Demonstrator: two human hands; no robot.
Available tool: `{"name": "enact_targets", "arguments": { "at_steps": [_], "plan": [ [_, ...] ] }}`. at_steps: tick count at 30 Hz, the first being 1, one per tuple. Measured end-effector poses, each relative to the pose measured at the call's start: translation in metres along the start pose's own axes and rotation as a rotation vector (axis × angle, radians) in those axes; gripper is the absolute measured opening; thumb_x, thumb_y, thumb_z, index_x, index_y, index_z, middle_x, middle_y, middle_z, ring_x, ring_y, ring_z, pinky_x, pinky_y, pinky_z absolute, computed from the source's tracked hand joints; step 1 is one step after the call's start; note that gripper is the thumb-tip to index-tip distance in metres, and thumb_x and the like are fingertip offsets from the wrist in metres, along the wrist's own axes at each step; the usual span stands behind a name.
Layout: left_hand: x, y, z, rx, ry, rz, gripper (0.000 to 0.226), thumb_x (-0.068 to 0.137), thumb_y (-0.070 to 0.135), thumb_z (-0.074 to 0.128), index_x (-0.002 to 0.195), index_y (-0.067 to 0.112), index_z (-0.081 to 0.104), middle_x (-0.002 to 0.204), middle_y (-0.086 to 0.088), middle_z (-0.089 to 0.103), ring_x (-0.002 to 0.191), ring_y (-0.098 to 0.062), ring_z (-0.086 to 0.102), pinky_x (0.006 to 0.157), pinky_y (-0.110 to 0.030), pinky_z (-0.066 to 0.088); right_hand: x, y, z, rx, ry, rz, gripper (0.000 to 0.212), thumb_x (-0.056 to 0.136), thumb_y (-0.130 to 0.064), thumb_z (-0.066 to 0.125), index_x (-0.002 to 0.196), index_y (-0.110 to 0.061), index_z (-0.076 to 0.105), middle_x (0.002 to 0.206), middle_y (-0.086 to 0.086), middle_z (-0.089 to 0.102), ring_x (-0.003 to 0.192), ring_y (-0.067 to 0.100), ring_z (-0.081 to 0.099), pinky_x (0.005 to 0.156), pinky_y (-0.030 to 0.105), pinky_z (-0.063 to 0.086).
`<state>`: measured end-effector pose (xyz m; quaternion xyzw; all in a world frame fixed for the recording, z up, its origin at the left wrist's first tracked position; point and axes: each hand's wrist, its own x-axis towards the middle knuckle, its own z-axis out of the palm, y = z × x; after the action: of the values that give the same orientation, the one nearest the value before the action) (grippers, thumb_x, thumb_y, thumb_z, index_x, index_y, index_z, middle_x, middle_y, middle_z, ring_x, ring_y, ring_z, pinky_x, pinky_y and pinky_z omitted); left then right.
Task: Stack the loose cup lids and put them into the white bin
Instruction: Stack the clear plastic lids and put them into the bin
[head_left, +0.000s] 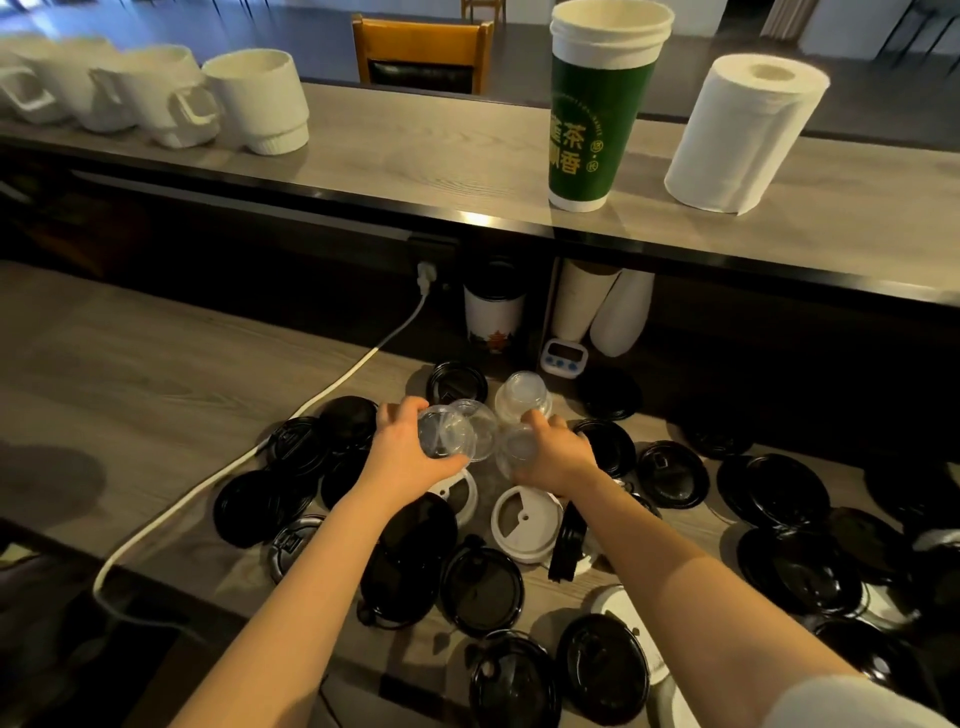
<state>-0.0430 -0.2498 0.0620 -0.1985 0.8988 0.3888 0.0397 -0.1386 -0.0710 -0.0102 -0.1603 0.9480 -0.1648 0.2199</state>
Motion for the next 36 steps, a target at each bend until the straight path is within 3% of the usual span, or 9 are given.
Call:
{"name": "enact_targets", "arguments": {
  "at_steps": [4, 7, 12, 15, 17, 21, 26, 32, 36],
  "plan": [
    [-0.005, 0.003, 0.007, -0.07, -0.038, -0.012, 0.064, 0.074, 0.022, 0.078, 0.126, 0.015, 0.04, 0.109, -0.001, 0.041, 0.099, -0.016, 0.048, 0.078, -0.023, 0.039, -0.008, 0.007, -0.011, 0.229, 0.05, -0.028, 0.079, 0.071, -0.035, 0.077, 0.135, -0.024, 0.033, 0.132, 0.008, 0.034, 0.118, 0.029, 0.046, 0.095, 0.039, 0.046],
    [-0.008, 0.005, 0.016, -0.158, -0.085, -0.015, 0.062, 0.075, 0.021, 0.077, 0.125, 0.024, 0.041, 0.113, -0.001, 0.046, 0.101, -0.016, 0.051, 0.076, -0.024, 0.041, -0.02, 0.012, -0.025, 0.462, 0.137, -0.066, 0.073, 0.07, -0.026, 0.079, 0.13, -0.024, 0.038, 0.122, 0.003, 0.034, 0.113, 0.025, 0.045, 0.091, 0.035, 0.046],
    [-0.011, 0.016, 0.037, -0.327, -0.129, -0.03, 0.067, 0.073, 0.01, 0.077, 0.128, 0.028, 0.044, 0.107, 0.003, 0.05, 0.09, -0.013, 0.058, 0.088, -0.03, 0.049, -0.056, 0.014, -0.052, 0.794, 0.249, -0.115, 0.069, 0.068, -0.017, 0.08, 0.126, -0.021, 0.041, 0.119, 0.003, 0.042, 0.105, 0.015, 0.046, 0.086, 0.029, 0.046],
    [-0.015, 0.024, 0.047, -0.364, -0.151, -0.026, 0.071, 0.072, 0.012, 0.078, 0.131, 0.027, 0.041, 0.102, 0.006, 0.056, 0.091, -0.015, 0.061, 0.086, -0.029, 0.049, -0.08, 0.009, -0.064, 0.984, 0.225, -0.148, 0.074, 0.065, -0.021, 0.076, 0.128, -0.017, 0.039, 0.113, -0.004, 0.049, 0.098, 0.006, 0.053, 0.075, 0.016, 0.049],
    [-0.019, 0.031, 0.05, -0.381, -0.158, 0.015, 0.069, 0.071, 0.008, 0.078, 0.129, 0.024, 0.043, 0.112, 0.0, 0.057, 0.09, -0.013, 0.061, 0.08, -0.024, 0.05, -0.089, 0.008, -0.066, 1.01, 0.193, -0.175, 0.072, 0.061, -0.026, 0.074, 0.124, -0.02, 0.039, 0.111, -0.007, 0.051, 0.101, 0.006, 0.054, 0.081, 0.019, 0.049],
    [-0.031, 0.055, 0.051, -0.389, -0.167, 0.086, 0.073, 0.07, 0.008, 0.08, 0.131, 0.017, 0.041, 0.113, -0.001, 0.054, 0.084, -0.002, 0.056, 0.067, -0.014, 0.048, -0.1, 0.008, -0.069, 0.983, 0.117, -0.204, 0.067, 0.059, -0.028, 0.076, 0.118, -0.027, 0.044, 0.115, -0.001, 0.055, 0.108, 0.02, 0.056, 0.095, 0.041, 0.049],
    [-0.041, 0.074, 0.051, -0.355, -0.18, 0.173, 0.077, 0.066, 0.008, 0.079, 0.13, 0.022, 0.038, 0.122, -0.006, 0.048, 0.11, -0.021, 0.053, 0.093, -0.039, 0.05, -0.118, 0.011, -0.074, 0.986, 0.13, -0.246, 0.065, 0.063, -0.023, 0.073, 0.122, -0.029, 0.047, 0.117, -0.002, 0.054, 0.109, 0.017, 0.055, 0.096, 0.04, 0.049],
    [-0.057, 0.08, 0.041, -0.674, -0.386, 0.206, 0.073, 0.079, -0.011, 0.063, 0.134, 0.024, 0.031, 0.119, 0.003, 0.053, 0.105, -0.007, 0.057, 0.089, -0.029, 0.051, -0.133, 0.018, -0.082, 0.962, 0.174, -0.311, 0.064, 0.075, -0.014, 0.076, 0.128, -0.031, 0.044, 0.126, -0.004, 0.048, 0.114, 0.012, 0.05, 0.076, 0.022, 0.053],
    [-0.06, 0.083, 0.039, -0.962, -0.448, 0.083, 0.066, 0.082, 0.001, 0.056, 0.139, 0.02, 0.029, 0.128, -0.004, 0.05, 0.108, -0.02, 0.056, 0.087, -0.035, 0.048, -0.136, 0.018, -0.085, 0.8, 0.19, -0.346, 0.07, 0.072, -0.012, 0.078, 0.13, -0.027, 0.042, 0.122, -0.006, 0.049, 0.114, 0.008, 0.049, 0.088, 0.025, 0.05]
  ]
}}
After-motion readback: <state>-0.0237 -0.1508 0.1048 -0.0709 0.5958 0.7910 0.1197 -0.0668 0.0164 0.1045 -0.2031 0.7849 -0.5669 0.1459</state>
